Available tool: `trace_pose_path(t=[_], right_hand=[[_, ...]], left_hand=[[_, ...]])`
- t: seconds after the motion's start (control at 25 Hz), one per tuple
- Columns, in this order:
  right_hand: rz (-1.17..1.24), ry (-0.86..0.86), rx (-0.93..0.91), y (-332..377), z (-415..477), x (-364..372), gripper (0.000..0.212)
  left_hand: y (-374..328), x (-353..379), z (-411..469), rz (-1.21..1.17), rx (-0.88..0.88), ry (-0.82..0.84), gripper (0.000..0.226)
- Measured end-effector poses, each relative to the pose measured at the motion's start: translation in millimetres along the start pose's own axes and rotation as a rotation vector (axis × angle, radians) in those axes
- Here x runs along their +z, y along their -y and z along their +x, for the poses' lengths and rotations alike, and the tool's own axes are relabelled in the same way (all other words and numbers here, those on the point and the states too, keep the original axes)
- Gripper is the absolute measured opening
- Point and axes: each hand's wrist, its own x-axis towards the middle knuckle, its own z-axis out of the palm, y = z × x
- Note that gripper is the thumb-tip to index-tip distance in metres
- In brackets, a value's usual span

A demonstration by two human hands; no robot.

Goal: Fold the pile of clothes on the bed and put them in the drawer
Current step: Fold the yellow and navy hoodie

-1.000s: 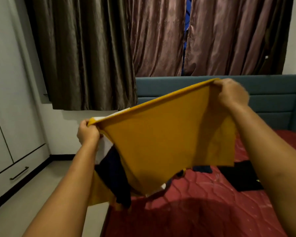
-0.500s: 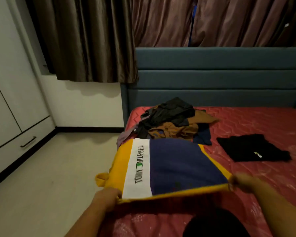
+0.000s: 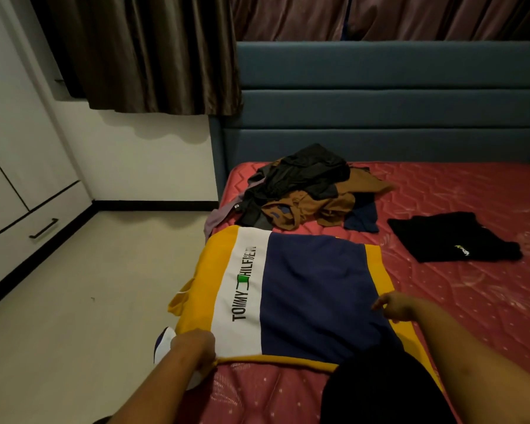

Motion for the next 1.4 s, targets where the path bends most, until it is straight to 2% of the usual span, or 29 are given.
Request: trace_pose_path(t=[0.08,0.12,0.2,0.28,0.32,0.36,0.44,0.52,0.64,0.68,0.76,0.84,0.92,0.96,1.0,1.04,1.12,1.2,1.24,1.32,1.4], right_hand=[[-0.062,0.093,0.094,-8,-2,17,0.042],[-0.07,0.094,0.12,-18,0,26,0.052],[-0.076,-0.016,0.177,-39,9,44,0.08],[0.105,-0.097,0.174,-57,21,63,0.115],[0.204,-0.118,0.161,-60,18,64,0.126],[0.256,-0.121,0.153,-64,24,68,0.129],[0.248,-0.144,0.146,-58,29,71,0.12],[0.295,-0.168,0.045,-36,29,74,0.11],[0.303,-0.186,-0.083,-29,43,72,0.07],[0.305,-0.192,-0.082,-32,43,60,0.06],[0.237,-0.308,-0.046,-54,43,28,0.045],[0.228,-0.456,-0.013,-88,43,-4,0.06],[0.229,-0.498,0.059,-116,29,-33,0.058],[0.202,-0.537,0.108,-128,19,-42,0.054],[0.298,-0.539,0.154,-142,12,-48,0.057],[0.32,-0.503,0.159,-154,2,-50,0.071],[0.392,-0.381,0.121,-179,-7,-34,0.106],[0.524,-0.308,0.183,-187,-14,-9,0.115],[0.567,-0.281,0.205,-187,-12,3,0.117],[0.64,-0.284,0.219,-179,-9,15,0.119],[0.686,-0.332,0.183,-169,2,18,0.119]], left_hand=[[4,5,0,-0.096,0.001,-0.062,0.049],[6,8,-1,-0.137,0.017,-0.084,0.057],[4,9,-10,-0.168,0.051,-0.111,0.073],[-7,9,-15,-0.088,0.057,-0.149,0.078],[-14,12,-12,-0.05,0.068,-0.174,0.077],[-22,13,-10,-0.026,0.087,-0.195,0.074],[-32,16,2,-0.027,0.136,-0.243,0.061],[-34,16,11,-0.11,0.149,-0.291,0.049],[-47,8,13,-0.211,0.205,-0.247,0.051],[-53,3,10,-0.232,0.228,-0.22,0.051],[-73,-8,6,-0.199,0.272,-0.204,0.05],[-98,-12,8,-0.186,0.342,-0.181,0.064],[-133,-13,10,-0.238,0.45,-0.177,0.075],[-151,-13,11,-0.265,0.489,-0.171,0.075],[-167,-13,11,-0.293,0.507,-0.141,0.07],[-179,-11,11,-0.351,0.516,-0.086,0.065],[-184,-3,9,-0.668,0.427,-0.033,0.048],[-165,-1,10,-0.99,0.2,-0.294,0.023],[-149,1,14,-1.007,0.039,-0.444,0.024],[-117,5,20,-0.904,-0.225,-0.568,0.056],[-96,6,22,-0.863,-0.394,-0.527,0.086]])
